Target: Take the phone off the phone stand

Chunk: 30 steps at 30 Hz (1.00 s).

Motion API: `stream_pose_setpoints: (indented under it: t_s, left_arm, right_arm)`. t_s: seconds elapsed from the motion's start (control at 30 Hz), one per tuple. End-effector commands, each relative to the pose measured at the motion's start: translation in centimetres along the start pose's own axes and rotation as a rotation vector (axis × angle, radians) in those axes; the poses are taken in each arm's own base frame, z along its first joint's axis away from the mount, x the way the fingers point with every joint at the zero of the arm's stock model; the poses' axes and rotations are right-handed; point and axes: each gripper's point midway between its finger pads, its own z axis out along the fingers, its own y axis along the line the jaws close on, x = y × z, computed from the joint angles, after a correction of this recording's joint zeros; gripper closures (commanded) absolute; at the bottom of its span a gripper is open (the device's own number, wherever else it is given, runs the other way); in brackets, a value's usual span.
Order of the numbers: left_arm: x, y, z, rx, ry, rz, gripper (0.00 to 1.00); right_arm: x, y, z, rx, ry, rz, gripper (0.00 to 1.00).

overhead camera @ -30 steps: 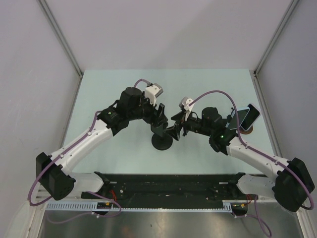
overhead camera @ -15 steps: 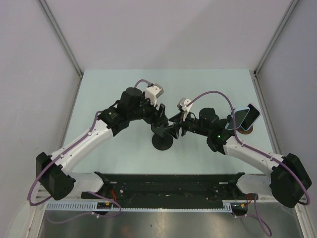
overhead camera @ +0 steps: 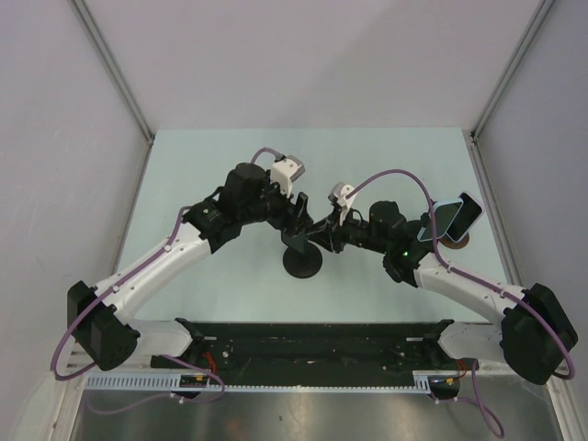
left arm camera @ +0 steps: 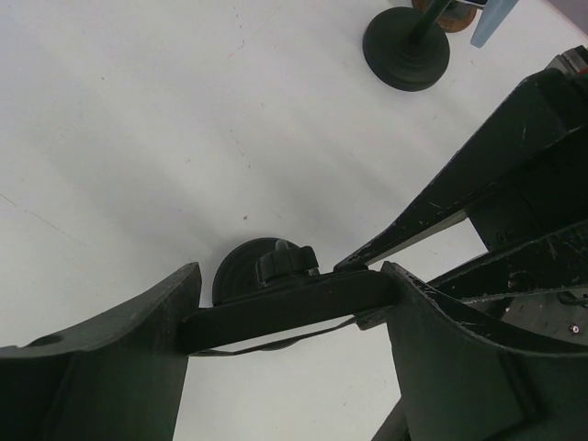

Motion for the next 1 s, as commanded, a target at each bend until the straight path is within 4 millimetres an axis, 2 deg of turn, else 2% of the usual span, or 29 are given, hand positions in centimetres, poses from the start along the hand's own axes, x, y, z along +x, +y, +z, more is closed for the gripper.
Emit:
stream_pose_setpoints:
  t_s: [0.0, 0.03, 0.1, 0.27, 0.4, 0.7, 0.97]
  left_arm:
    - [-1.2, -1.1, -0.4, 0.032, -0.053, 0.005, 0.53]
    - [-1.3, -1.1, -0.5, 0.028, -0.055, 0.011, 0.46]
    - [-1.3, -1.0, -0.6, 0.022, -0.059, 0.020, 0.39]
    - [-1.1, -1.1, -0.5, 0.035, -0.052, 0.046, 0.30]
    - [-0.9, -0.8, -0.5, 0.025, -0.044, 0.062, 0.20]
    - [-0.2, 0.0, 0.1, -0.039, -0.011, 0.077, 0.16]
    - [0.0, 1.1, -0.2, -0.119, 0.005, 0.091, 0.08]
  right_arm:
    - [-1.2, 0.0, -0.2, 0.011, -0.045, -0.034, 0.99]
    - [-1.2, -0.1, -0.2, 0.014, -0.046, -0.033, 1.00]
    - [-1.3, 0.0, -0.3, 0.014, -0.048, -0.031, 1.00]
    - [-1.4, 0.1, -0.4, 0.015, -0.053, -0.033, 1.00]
    - [-1.3, -0.1, -0.5, 0.023, -0.049, -0.031, 1.00]
    - [-1.2, -0.1, -0.5, 0.028, -0.050, -0.028, 1.00]
    - [-1.1, -0.2, -0.6, 0.034, -0.050, -0.024, 1.00]
